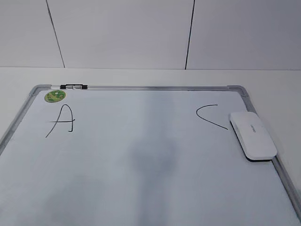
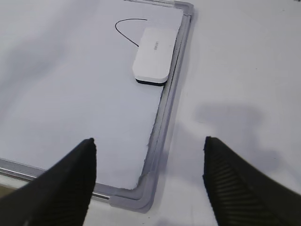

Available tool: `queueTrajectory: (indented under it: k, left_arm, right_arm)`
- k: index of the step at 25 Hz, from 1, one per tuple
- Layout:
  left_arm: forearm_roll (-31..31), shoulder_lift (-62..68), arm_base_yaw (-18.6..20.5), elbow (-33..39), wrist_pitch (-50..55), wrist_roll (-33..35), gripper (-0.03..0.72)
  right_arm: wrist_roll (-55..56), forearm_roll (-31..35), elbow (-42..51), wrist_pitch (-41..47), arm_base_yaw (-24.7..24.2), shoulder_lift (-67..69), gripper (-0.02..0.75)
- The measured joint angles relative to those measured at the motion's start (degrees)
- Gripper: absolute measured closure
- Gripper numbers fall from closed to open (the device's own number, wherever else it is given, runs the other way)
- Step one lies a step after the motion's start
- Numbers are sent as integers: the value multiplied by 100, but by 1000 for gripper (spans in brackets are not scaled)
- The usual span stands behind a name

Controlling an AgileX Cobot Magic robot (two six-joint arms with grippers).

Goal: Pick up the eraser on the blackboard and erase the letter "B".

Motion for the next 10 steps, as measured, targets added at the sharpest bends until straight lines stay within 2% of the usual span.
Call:
queueTrajectory:
  k: [10]
  left_arm:
    - [0, 0, 0, 0, -12, 0, 451]
  right_arm:
    - [22, -12, 0, -13, 0, 0, 180]
